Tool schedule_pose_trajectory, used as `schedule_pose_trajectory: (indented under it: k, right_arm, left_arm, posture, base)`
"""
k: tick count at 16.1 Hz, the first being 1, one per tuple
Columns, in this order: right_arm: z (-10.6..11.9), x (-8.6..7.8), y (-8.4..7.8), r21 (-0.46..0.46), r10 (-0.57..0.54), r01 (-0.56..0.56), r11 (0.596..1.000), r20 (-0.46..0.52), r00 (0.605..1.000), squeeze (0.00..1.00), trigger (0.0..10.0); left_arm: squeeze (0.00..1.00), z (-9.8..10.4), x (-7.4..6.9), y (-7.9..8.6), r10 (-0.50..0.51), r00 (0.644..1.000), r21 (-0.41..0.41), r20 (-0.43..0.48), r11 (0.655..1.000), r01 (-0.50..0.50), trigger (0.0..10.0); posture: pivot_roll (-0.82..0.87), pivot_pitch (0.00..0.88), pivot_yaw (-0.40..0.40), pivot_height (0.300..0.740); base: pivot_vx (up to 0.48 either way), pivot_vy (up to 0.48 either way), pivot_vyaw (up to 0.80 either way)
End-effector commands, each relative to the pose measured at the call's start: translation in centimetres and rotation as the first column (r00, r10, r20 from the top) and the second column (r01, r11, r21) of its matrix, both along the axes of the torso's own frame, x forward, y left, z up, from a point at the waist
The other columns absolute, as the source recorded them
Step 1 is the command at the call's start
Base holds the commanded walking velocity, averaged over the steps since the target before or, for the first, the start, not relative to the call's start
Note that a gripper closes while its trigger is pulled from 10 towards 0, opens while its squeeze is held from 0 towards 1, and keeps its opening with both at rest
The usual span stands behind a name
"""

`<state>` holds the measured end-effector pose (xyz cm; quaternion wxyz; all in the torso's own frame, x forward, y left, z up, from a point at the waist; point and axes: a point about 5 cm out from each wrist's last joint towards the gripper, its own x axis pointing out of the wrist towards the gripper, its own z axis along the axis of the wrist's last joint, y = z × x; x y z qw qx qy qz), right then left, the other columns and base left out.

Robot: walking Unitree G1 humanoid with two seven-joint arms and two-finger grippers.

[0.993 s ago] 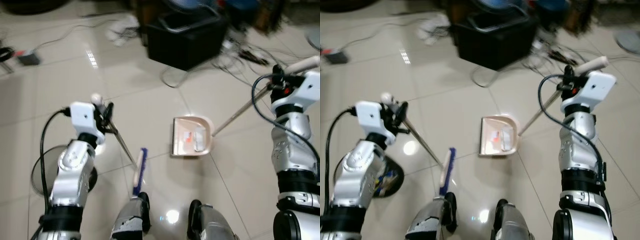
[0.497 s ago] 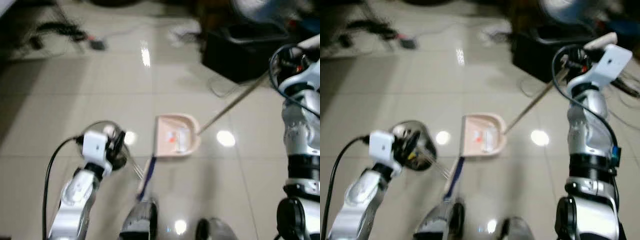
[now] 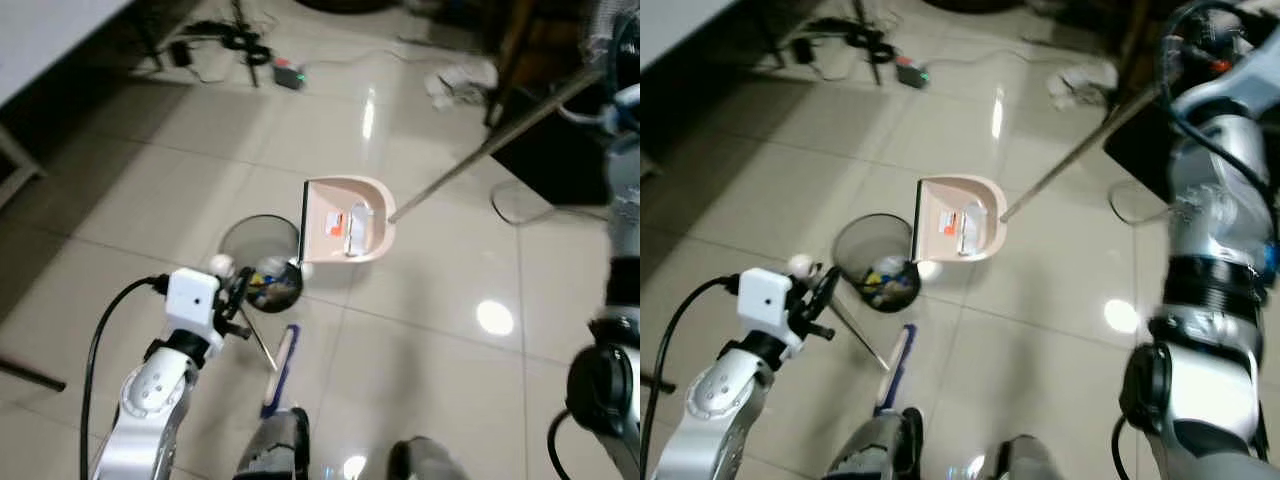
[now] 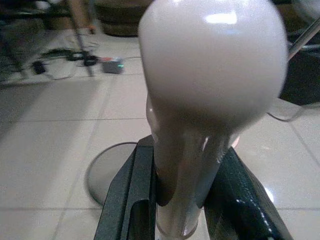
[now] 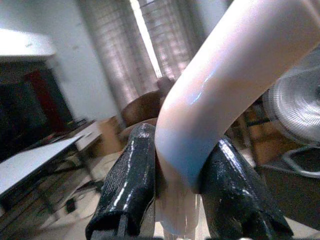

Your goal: Sweep floor

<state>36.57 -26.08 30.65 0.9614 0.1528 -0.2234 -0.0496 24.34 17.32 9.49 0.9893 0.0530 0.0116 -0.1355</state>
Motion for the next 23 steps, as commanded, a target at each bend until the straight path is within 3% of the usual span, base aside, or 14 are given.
schedule_pose_trajectory:
  k: [1,3,8,12,23]
  right_arm:
    - [1.0,-0.1,-0.1,0.014,0.011,-0.011,1.000,0.057,0.998,0.00,10.0]
    - [0.8,0.3,0.0,0.023,0.007,-0.008,1.000,0.054,0.998,0.00,10.0]
    - [-0.1,1.1,0.2,0.071,-0.008,0.003,0.997,0.067,0.998,0.00,10.0]
    - [-0.3,1.5,0.5,0.074,-0.002,-0.003,0.997,0.065,0.998,0.00,10.0]
    - [-0.7,2.2,1.1,0.054,0.016,-0.019,0.998,0.062,0.998,0.00,10.0]
  left_arm:
    - [0.00,-0.2,-0.3,0.5,0.025,1.000,0.025,-0.013,0.999,-0.024,10.0]
    - [0.00,0.0,-0.2,1.4,0.067,0.998,0.039,-0.003,0.997,-0.067,10.0]
    - [0.00,1.0,0.2,2.8,0.131,0.991,0.045,0.031,0.990,-0.133,10.0]
    - [0.00,1.3,0.4,3.1,0.158,0.987,0.012,0.032,0.987,-0.159,10.0]
    - [0.00,1.3,0.4,2.9,0.157,0.987,0.014,0.028,0.987,-0.158,10.0]
  posture:
    - [0.05,0.134,0.032,0.740]
    - [0.06,0.139,0.020,0.740]
    - [0.08,0.136,0.013,0.740]
    - [0.09,0.140,0.009,0.740]
    - [0.10,0.143,-0.002,0.740]
  base:
    - [0.000,0.000,0.80]
    - [0.000,0.000,0.80]
    - [0.214,0.000,0.00]
    - [0.382,0.000,0.00]
    - [0.384,0.000,0.00]
